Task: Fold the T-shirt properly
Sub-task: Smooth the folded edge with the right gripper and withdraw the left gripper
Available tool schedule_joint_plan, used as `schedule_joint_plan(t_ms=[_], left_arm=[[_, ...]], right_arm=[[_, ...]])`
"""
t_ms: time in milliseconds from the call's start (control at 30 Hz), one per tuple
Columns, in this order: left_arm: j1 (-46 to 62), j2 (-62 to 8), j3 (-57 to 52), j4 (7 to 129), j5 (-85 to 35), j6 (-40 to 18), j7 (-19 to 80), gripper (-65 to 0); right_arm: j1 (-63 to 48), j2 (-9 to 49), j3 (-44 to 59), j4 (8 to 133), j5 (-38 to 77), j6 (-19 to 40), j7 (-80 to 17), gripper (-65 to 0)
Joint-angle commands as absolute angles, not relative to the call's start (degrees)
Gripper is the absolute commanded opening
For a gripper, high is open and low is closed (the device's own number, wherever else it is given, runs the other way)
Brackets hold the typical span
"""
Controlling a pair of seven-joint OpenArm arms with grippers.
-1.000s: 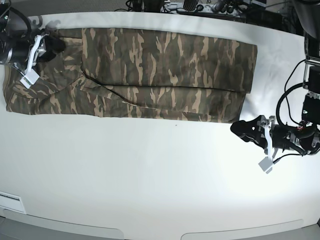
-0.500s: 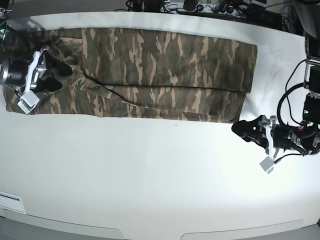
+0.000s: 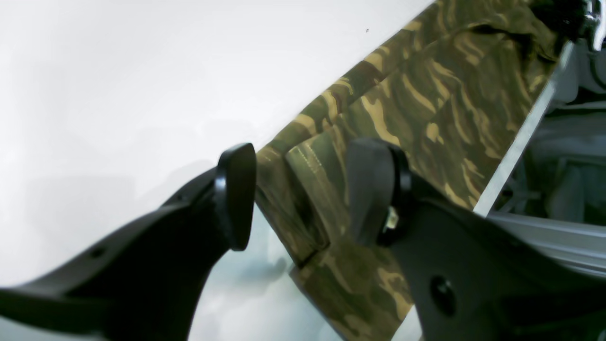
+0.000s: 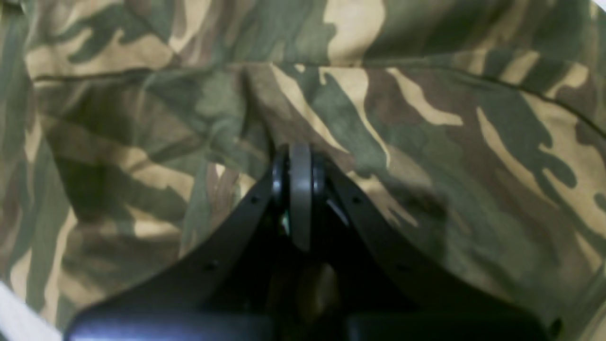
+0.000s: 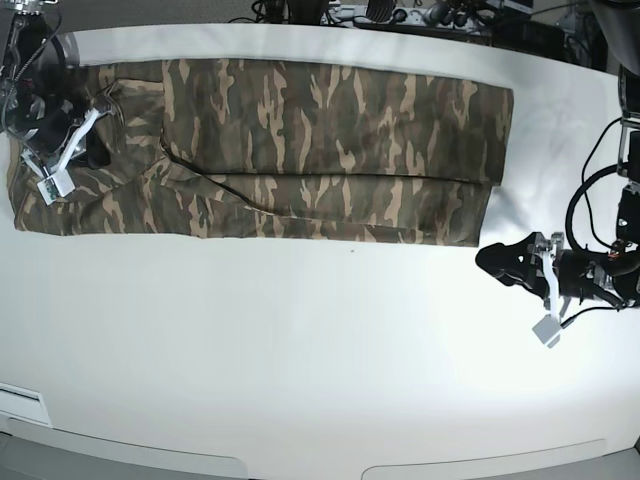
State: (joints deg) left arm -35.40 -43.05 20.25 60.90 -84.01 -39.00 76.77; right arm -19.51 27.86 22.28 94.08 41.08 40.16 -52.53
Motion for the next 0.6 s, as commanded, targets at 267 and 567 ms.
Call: schedule_joint_plan(t_ms=[267, 567], left_arm=[[-37.0, -44.0, 19.7, 61.5, -85.0, -37.6, 76.8, -32.1], [-35.9, -44.0, 19.7, 61.5, -85.0, -37.6, 76.8, -32.1]], right_arm=[[-17.9, 25.6, 22.6, 91.1, 33.0, 19.4, -51.4, -65.0], [-13.7, 19.4, 22.6, 91.3, 20.9, 6.3, -51.7, -65.0]])
